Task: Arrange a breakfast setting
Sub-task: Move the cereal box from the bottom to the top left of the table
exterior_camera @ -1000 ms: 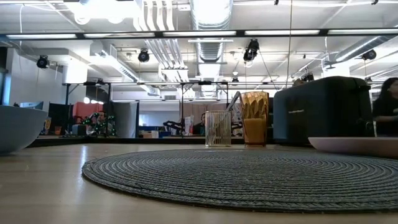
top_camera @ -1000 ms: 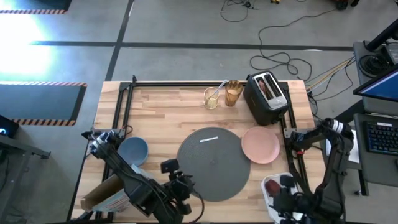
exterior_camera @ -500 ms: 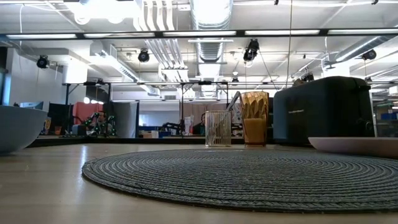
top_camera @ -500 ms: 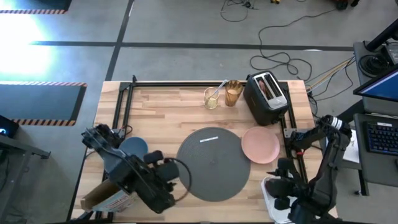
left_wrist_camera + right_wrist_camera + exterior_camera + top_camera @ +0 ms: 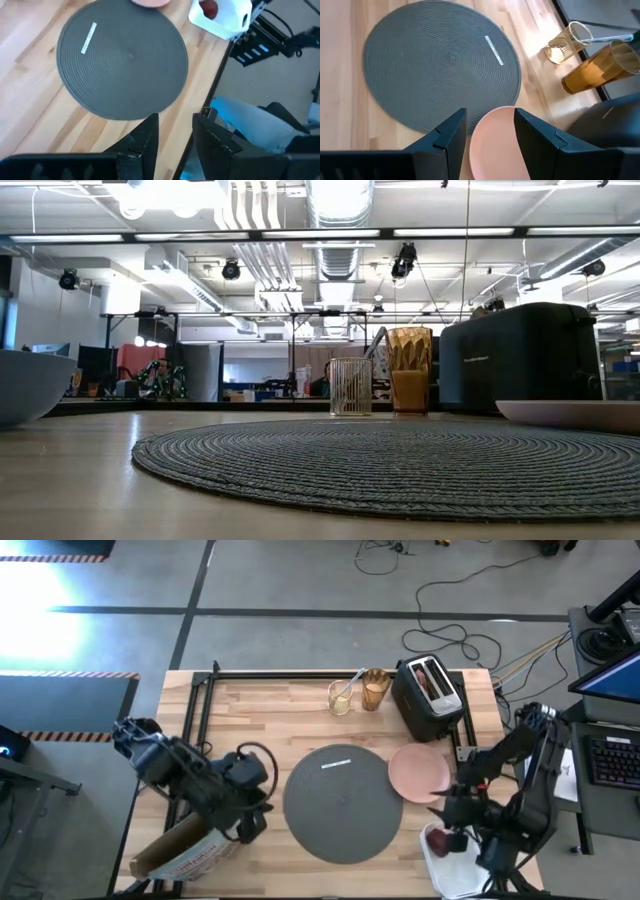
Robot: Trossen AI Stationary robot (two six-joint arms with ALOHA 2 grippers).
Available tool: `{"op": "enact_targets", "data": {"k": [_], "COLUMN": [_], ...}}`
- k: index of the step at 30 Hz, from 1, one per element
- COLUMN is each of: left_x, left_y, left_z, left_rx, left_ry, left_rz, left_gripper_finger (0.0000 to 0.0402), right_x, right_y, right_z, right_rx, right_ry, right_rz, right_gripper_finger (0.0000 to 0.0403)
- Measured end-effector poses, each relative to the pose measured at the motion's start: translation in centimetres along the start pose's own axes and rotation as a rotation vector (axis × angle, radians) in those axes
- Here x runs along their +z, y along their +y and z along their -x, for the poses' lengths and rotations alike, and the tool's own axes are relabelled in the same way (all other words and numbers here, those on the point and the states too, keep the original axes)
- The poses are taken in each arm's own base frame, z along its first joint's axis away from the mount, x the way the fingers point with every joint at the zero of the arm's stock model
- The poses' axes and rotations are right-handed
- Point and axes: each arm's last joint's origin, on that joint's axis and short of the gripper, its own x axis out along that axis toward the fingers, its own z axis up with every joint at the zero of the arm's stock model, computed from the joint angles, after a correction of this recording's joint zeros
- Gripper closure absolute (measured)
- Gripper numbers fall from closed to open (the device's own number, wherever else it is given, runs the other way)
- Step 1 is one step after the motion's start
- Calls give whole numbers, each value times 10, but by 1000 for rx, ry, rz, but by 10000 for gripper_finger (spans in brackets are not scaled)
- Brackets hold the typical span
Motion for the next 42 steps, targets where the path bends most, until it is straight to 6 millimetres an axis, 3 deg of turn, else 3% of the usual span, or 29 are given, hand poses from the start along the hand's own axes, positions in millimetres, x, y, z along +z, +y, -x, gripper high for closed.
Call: {"op": "enact_targets", "data": {"k": [8,15,21,29,42], "left_x": [21,30,29,30,23], "left_y": [14,20,19,20,15], "left_z": [-6,-8,-8,-8,-7], "left_rx": [11,30,30,33,-42], "left_ry": [18,5,4,1,97], "left_rz": [-83,-180,-182,-184,-113], "left_gripper_finger": [299,299,299,299,299], "right_x": [2,-2,-36,-85,-112], "right_y": [-30,-65,-74,-61,-57], "right_z": [14,19,-12,-65,-94], "right_rx": [80,46,55,137,66], "right_ry": [-10,-295,-332,-366,-328], "right_rz": [-207,-135,-158,-247,-139], "right_gripper_finger": [248,248,248,248,248]}}
